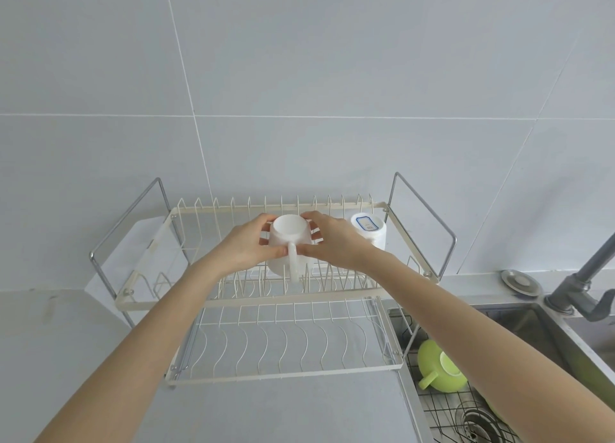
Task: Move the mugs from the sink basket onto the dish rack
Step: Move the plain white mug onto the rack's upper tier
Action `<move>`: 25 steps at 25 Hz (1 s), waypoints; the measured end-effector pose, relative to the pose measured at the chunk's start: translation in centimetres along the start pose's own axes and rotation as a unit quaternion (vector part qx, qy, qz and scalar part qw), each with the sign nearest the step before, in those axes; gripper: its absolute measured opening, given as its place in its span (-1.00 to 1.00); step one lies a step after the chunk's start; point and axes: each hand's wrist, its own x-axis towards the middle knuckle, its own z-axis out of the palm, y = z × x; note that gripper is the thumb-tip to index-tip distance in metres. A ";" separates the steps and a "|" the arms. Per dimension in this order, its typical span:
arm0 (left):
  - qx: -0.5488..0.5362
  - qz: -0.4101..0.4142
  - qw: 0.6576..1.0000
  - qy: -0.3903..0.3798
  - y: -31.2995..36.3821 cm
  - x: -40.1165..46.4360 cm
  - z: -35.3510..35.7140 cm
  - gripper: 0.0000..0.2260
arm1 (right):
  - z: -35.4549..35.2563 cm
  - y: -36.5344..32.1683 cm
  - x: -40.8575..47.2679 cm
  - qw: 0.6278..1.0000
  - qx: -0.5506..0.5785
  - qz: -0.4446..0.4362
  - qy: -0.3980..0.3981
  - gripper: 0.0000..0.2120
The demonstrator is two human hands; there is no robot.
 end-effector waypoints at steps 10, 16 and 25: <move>0.097 -0.030 0.993 -0.052 1.9 -1.0 -1.3 -0.43 | -2.7 -0.2 -1.8 0.996 -0.080 -0.001 -0.042 -0.42; 0.261 0.008 0.965 0.035 7.2 -4.2 -1.1 -0.43 | -6.7 0.0 -7.1 0.988 -0.148 -0.035 0.020 -0.48; 0.378 0.094 0.914 0.112 15.5 -7.0 5.1 -0.44 | -10.9 3.9 -14.2 0.967 -0.236 -0.024 0.090 -0.39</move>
